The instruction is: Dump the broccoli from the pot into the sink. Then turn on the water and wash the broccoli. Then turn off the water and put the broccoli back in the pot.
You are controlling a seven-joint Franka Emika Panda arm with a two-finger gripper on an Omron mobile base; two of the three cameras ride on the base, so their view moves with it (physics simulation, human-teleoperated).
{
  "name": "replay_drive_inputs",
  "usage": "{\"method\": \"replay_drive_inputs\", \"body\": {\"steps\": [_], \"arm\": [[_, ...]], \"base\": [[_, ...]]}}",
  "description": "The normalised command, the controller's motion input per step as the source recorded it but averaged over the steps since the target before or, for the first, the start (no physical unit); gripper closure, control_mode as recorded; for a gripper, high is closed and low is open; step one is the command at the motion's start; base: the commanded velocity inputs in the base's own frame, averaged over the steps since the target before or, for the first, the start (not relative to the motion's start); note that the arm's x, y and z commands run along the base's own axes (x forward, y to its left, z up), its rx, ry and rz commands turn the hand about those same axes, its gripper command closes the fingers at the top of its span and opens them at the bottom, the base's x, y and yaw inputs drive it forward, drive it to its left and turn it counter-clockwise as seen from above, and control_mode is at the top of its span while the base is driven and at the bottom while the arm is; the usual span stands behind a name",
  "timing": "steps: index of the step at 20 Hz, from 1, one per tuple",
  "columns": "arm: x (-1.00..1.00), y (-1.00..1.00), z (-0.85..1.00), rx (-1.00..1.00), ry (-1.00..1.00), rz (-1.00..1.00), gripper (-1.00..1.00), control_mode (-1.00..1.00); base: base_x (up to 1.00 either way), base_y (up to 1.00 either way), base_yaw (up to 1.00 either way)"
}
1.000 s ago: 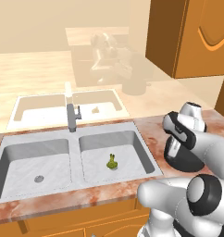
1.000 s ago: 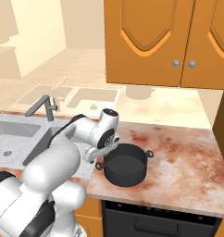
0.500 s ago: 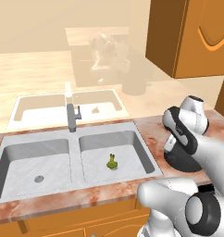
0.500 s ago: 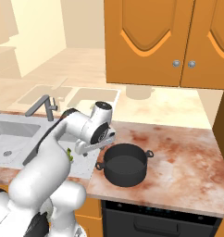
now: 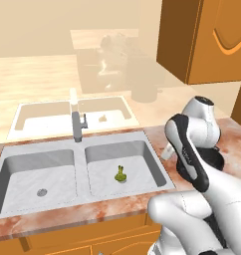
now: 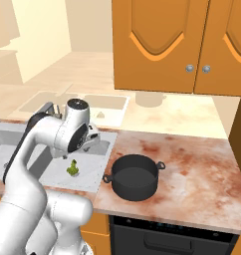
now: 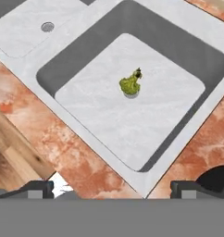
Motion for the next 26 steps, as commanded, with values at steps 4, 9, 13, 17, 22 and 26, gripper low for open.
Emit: {"method": "replay_drive_inputs", "body": {"steps": [4,9,13,17,22,26], "arm": [[-0.03,0.82,0.23,0.02,-0.09,0.0,-1.0,-1.0],[0.41,0.53,0.29,0.05,-0.03,0.0,-1.0,-1.0],[0.62,0.47,0.26,0.06,0.0,0.0,-1.0,-1.0],[0.55,0.4,0.28,0.08,0.0,-0.02,-1.0,-1.0],[0.35,0.35,0.3,0.08,0.0,-0.04,-1.0,-1.0],[0.18,0.38,0.3,0.05,0.0,-0.08,-1.0,-1.0]], "base": [[0.0,0.0,0.0],[0.0,0.0,0.0],[0.0,0.0,0.0],[0.0,0.0,0.0],[0.0,0.0,0.0],[0.0,0.0,0.0]]}}
